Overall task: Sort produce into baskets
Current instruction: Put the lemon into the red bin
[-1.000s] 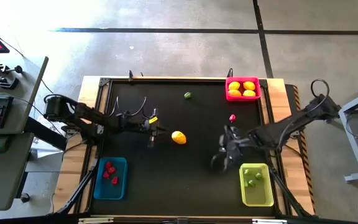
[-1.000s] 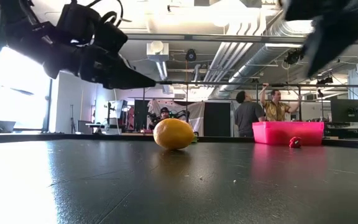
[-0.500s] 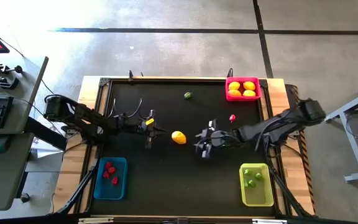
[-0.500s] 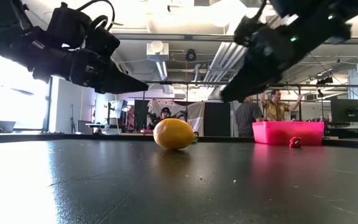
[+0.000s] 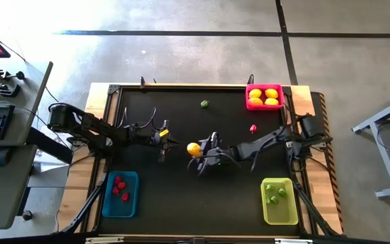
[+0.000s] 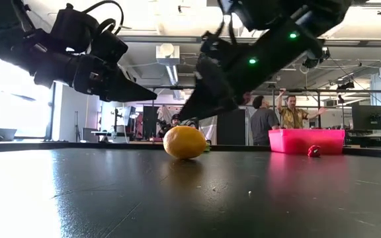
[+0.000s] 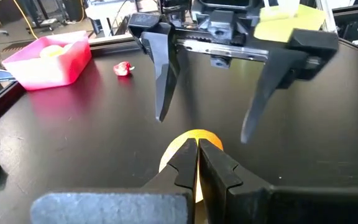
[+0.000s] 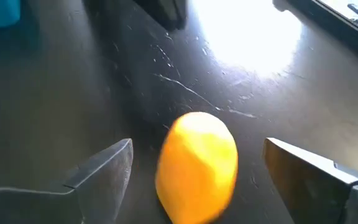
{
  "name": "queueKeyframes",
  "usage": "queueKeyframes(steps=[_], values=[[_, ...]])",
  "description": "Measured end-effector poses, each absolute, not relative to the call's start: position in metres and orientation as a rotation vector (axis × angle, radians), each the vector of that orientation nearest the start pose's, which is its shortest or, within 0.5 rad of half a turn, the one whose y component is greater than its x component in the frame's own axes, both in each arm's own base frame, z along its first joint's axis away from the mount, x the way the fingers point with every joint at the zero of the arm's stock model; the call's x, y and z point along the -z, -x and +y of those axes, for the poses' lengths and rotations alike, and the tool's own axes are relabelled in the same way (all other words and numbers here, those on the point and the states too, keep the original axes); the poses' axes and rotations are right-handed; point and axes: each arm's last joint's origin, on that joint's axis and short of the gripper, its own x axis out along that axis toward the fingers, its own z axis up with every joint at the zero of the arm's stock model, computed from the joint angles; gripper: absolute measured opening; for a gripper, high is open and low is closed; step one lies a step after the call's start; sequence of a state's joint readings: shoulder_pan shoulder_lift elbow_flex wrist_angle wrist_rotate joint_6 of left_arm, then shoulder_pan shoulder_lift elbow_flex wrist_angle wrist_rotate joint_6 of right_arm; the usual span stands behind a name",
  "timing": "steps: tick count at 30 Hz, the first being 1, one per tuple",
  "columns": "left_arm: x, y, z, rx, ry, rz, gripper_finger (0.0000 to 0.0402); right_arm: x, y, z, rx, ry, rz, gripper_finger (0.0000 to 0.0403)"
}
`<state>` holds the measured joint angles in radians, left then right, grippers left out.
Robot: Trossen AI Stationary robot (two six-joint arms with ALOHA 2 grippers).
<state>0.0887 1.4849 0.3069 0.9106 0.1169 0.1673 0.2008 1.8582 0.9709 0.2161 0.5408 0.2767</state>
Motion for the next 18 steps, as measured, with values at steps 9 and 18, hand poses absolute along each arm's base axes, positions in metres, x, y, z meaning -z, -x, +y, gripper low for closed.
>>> queueKeyframes(steps=[9, 18], values=[[-0.137, -0.239, 0.018, 0.05, -0.129, 0.275, 0.0, -0.132, -0.383, 0.05, 0.433, 0.041, 0.666, 0.0353], [-0.136, -0.238, 0.018, 0.051, -0.128, 0.286, 0.0, -0.121, -0.385, 0.047, 0.404, 0.04, 0.705, 0.027]])
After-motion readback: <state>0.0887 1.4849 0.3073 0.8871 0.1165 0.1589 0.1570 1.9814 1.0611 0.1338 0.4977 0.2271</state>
